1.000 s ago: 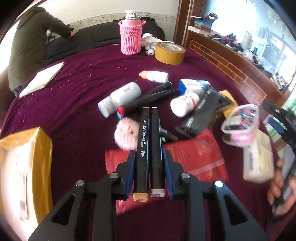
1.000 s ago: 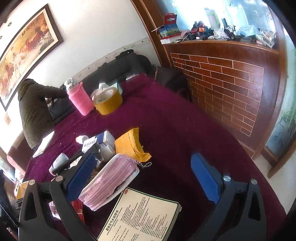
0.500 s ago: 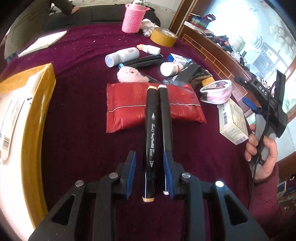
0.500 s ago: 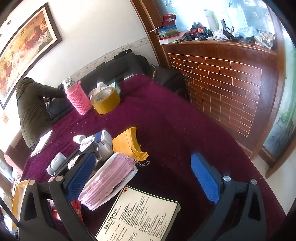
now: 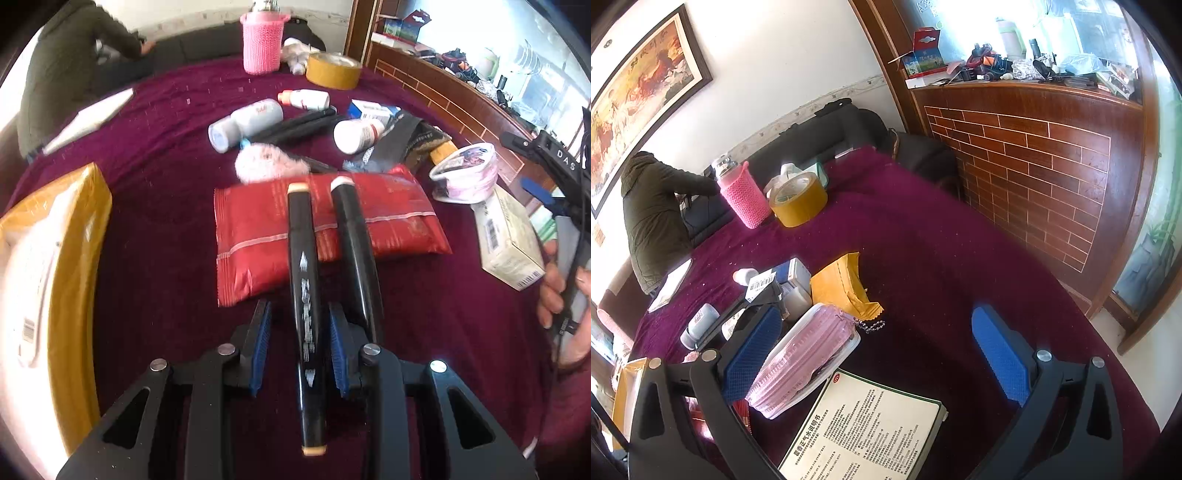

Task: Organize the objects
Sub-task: 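Grasp the two black markers with the left gripper, then carry one black marker with the left gripper while the right gripper grasps the other marker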

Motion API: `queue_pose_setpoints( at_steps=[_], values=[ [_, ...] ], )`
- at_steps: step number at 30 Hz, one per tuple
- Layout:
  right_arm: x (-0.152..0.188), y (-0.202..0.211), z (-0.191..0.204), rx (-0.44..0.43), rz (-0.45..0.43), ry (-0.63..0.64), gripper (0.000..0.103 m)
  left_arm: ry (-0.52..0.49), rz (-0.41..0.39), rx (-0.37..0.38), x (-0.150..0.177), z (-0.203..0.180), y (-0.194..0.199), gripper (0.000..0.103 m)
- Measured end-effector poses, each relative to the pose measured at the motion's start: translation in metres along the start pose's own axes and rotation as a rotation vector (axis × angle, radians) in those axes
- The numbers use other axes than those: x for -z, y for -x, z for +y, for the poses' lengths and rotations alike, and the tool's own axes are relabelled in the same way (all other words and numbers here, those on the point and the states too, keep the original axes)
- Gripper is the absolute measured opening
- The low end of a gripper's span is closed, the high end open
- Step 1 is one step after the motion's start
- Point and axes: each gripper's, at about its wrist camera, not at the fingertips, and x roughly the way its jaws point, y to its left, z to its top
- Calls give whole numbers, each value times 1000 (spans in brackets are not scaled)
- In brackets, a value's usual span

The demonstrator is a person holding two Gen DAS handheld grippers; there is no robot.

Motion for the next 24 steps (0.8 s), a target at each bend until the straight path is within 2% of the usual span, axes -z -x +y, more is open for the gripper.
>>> queue_pose_setpoints(
  at_steps=[4, 6, 15, 19, 21, 23, 24],
  values=[
    [1, 0, 2, 18, -7, 15, 103, -7, -25, -41, 3, -5, 1, 25],
    [1, 0, 3, 30, -12, 23, 103, 16, -47, -19, 6, -2, 6, 11],
    [4, 9, 12, 103, -74, 86, 103, 120, -227, 49, 35, 23, 81, 12],
    [8, 32, 19, 141, -129, 93, 103, 158, -293, 73, 50, 41, 115, 12],
    [10, 52, 26, 82, -118, 79, 103, 177, -316, 81, 60, 51, 128, 12],
    [15, 75, 39, -48, -68, 74, 103, 207, -327, 106, 69, 62, 135, 12],
    [19, 80, 51, -126, -12, 98, 103, 219, -330, 116, 73, 65, 138, 12]
  ],
)
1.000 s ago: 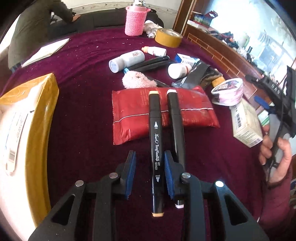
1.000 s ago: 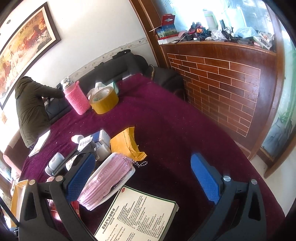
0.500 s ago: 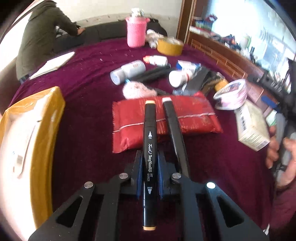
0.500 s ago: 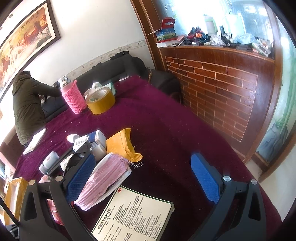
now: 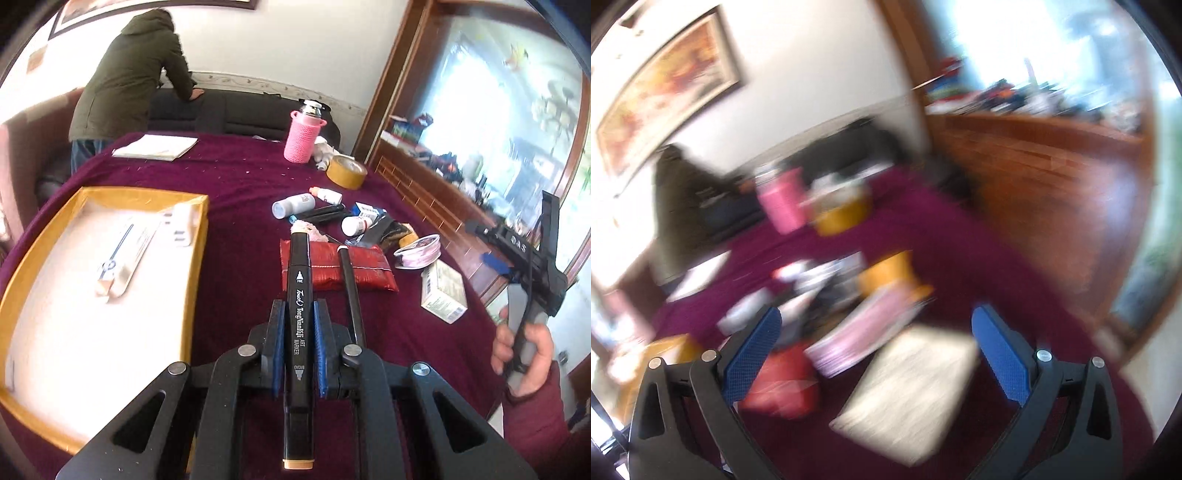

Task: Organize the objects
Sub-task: 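Carry one black marker with the left gripper while the right gripper grasps the other marker, then place the black markers into the yellow box with both grippers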

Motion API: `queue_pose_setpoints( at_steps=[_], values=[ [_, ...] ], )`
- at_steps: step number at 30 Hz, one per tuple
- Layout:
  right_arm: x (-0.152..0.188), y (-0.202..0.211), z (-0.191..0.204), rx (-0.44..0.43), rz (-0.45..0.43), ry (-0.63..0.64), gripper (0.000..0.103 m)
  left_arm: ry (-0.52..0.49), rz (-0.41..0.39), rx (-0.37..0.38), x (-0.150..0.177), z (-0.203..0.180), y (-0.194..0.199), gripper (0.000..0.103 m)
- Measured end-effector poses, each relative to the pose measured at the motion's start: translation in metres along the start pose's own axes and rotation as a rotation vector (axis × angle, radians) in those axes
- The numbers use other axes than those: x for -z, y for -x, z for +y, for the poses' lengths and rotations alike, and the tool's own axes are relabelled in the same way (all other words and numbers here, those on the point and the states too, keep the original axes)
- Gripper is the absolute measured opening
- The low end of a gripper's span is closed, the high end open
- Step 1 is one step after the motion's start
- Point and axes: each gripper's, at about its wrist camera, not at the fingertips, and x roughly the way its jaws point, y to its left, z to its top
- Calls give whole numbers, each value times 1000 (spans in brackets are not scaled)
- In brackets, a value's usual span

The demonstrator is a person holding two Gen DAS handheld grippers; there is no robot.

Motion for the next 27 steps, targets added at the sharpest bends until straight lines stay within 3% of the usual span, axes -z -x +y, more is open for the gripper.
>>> queue_pose_setpoints(
  at_steps=[1, 5, 9, 13, 14, 17, 18, 19, 22, 27],
  values=[
    [5, -3, 16, -65, 74, 40, 103, 15, -7, 9, 3, 5, 3, 12],
    [37, -34, 67, -116, 287, 179, 103, 49, -34, 23, 16, 16, 17, 12],
    [66, -55, 110, -124, 358, 264, 100, 76, -55, 19, 26, 30, 33, 12],
    [81, -73, 138, -57, 380, 335, 77, 97, -73, 16, 31, 43, 44, 12],
    [86, -84, 146, -17, 397, 360, 64, 98, -77, 16, 33, 45, 47, 12],
    [94, -103, 153, 28, 440, 370, 37, 100, -88, 11, 35, 49, 53, 12],
    [98, -106, 153, 25, 455, 358, 30, 102, -92, 10, 36, 50, 55, 12],
    [99, -108, 152, 14, 474, 338, 17, 105, -95, 9, 36, 52, 56, 12],
    [101, -104, 141, -40, 483, 265, 12, 117, -105, 4, 38, 58, 60, 12],
    [97, -76, 132, -149, 461, 215, 12, 157, -100, -2, 42, 70, 59, 12]
  ],
)
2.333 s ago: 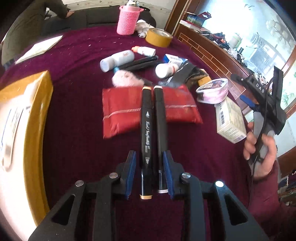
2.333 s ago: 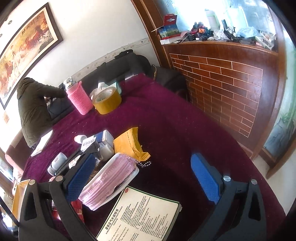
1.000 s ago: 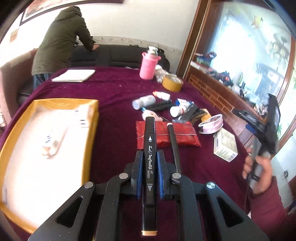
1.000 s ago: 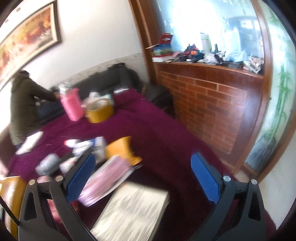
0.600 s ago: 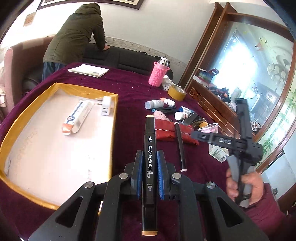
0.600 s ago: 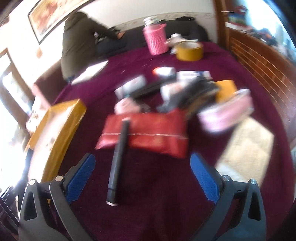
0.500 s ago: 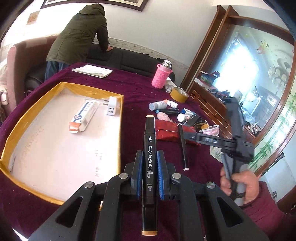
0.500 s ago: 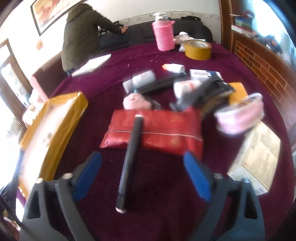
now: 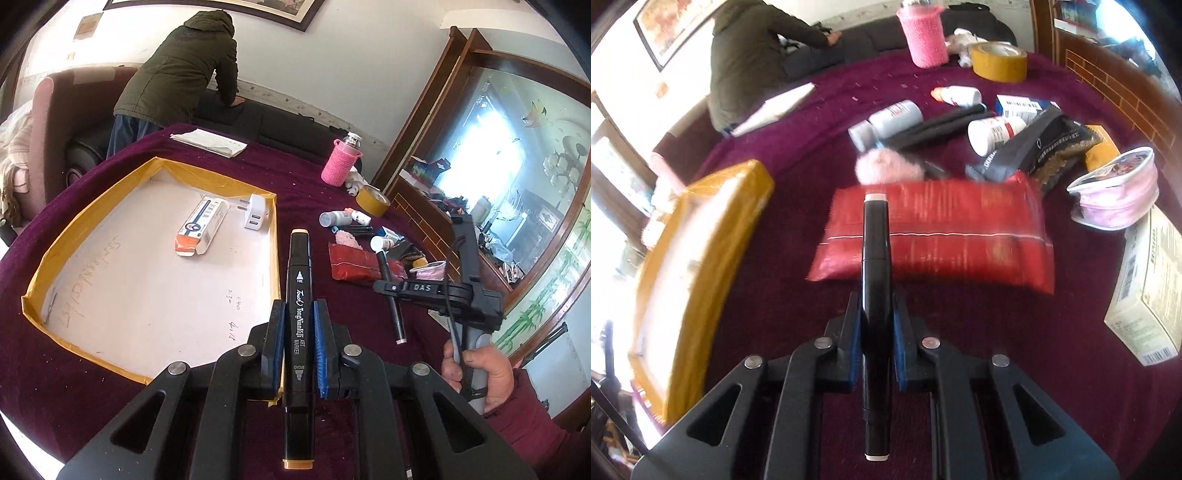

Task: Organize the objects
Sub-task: 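Place the black markers into the yellow box with both grippers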

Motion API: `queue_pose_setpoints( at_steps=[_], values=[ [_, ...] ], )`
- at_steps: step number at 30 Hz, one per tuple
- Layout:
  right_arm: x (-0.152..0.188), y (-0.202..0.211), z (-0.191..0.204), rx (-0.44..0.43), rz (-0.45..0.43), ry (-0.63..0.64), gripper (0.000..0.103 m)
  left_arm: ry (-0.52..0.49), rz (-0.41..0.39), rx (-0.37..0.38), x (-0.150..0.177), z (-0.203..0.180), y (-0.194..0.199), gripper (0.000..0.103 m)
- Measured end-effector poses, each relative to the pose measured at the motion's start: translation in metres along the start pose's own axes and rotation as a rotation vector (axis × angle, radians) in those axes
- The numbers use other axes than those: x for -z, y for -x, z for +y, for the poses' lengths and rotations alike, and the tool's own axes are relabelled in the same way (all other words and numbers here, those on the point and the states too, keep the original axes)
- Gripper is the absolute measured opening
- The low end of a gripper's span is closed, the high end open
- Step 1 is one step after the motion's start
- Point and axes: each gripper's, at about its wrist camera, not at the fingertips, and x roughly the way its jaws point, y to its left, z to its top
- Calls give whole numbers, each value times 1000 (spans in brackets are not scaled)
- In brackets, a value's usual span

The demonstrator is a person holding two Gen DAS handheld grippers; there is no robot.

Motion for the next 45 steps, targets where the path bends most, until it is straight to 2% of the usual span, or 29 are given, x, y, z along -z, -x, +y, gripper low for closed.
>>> queue_pose_setpoints(
  at_steps=[4, 8, 13, 16, 21, 25, 31, 37, 39, 40, 41, 43, 45],
  values=[
    [4, 15, 4, -97, 2, -16, 12, 16, -8, -8, -4, 8, 6, 12],
    [0, 33, 27, -205, -2, 8, 12, 36, -24, -19, -21, 22, 15, 12],
    [-19, 29, 67, -334, 41, 20, 12, -7, -20, -115, -56, 36, 9, 12],
    [-29, 15, 91, -377, 81, 22, 12, -27, 3, -147, -81, 45, -8, 12],
    [-45, -25, 142, -386, 153, 35, 12, 1, 68, -199, -113, 71, -58, 12],
    [-53, -63, 171, -329, 186, 57, 13, 40, 120, -223, -124, 94, -98, 12],
    [-63, -103, 190, -253, 210, 71, 13, 114, 170, -222, -127, 122, -136, 12],
    [-74, -127, 200, -185, 208, 101, 13, 138, 168, -227, -134, 133, -151, 12],
    [-78, -132, 200, -165, 198, 108, 14, 161, 174, -221, -135, 136, -153, 16],
    [-80, -131, 199, -165, 195, 104, 15, 168, 177, -221, -134, 137, -152, 21],
    [-81, -132, 197, -161, 192, 92, 21, 170, 175, -223, -133, 137, -150, 27],
    [-83, -128, 193, -179, 189, 73, 30, 162, 159, -234, -132, 134, -141, 30],
    [-83, -117, 189, -197, 174, 60, 30, 158, 150, -240, -131, 129, -129, 31]
  ],
)
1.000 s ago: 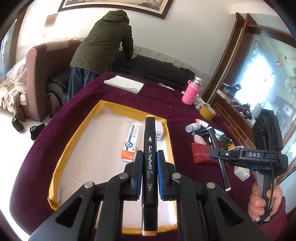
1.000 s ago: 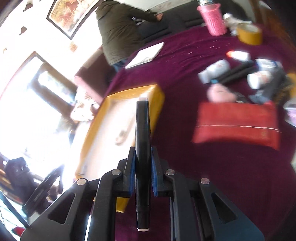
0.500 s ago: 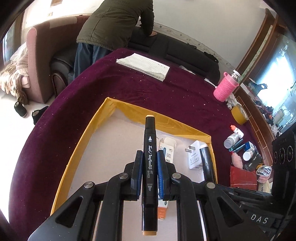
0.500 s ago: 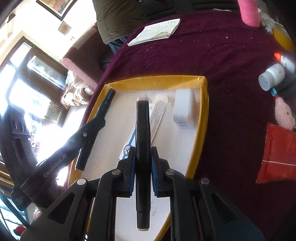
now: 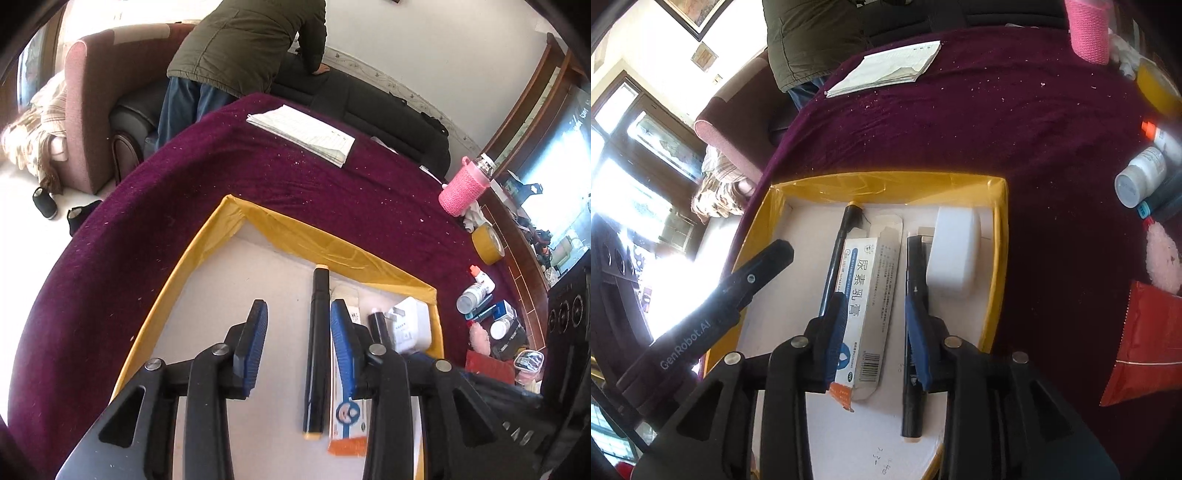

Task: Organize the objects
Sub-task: 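Place the black markers into the yellow box with both grippers, then grasp the red snack packet with the left gripper and lift it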

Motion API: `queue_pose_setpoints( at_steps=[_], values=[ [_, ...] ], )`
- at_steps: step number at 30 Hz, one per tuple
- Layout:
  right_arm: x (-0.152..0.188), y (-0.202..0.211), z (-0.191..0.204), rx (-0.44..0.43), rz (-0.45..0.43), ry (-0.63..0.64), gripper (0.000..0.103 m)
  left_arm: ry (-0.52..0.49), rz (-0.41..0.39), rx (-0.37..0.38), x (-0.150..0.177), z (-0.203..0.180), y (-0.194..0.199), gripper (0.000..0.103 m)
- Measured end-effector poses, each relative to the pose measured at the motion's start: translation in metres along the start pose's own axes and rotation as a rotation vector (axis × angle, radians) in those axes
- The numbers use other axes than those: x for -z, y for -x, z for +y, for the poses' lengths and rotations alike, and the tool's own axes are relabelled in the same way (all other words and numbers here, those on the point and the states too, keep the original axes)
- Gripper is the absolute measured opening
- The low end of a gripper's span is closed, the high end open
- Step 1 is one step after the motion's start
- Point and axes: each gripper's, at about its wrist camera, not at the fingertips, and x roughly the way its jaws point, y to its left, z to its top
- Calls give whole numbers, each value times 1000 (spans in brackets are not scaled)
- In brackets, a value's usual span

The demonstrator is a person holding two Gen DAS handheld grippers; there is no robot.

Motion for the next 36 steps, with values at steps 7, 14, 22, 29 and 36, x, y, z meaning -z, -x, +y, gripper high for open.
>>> queue_pose_setpoints(
  at_steps=[7, 14, 22, 29, 36],
  values=[
    [16, 102, -3, 133, -241, 139, 36, -72, -87, 53, 34, -37, 65, 55],
    [73, 215, -57, 603, -771, 256, 103, -284, -52, 166, 62, -135, 67, 68],
    [84, 260, -235, 448, -700, -204, 103, -380, 94, 176, 88, -218, 10, 68],
    [103, 291, -318, 406, -856, -361, 103, -634, 152, 193, 99, -304, -46, 68],
    [101, 276, -337, 338, -792, -399, 103, -745, 287, 207, 98, -331, -108, 68]
  ],
)
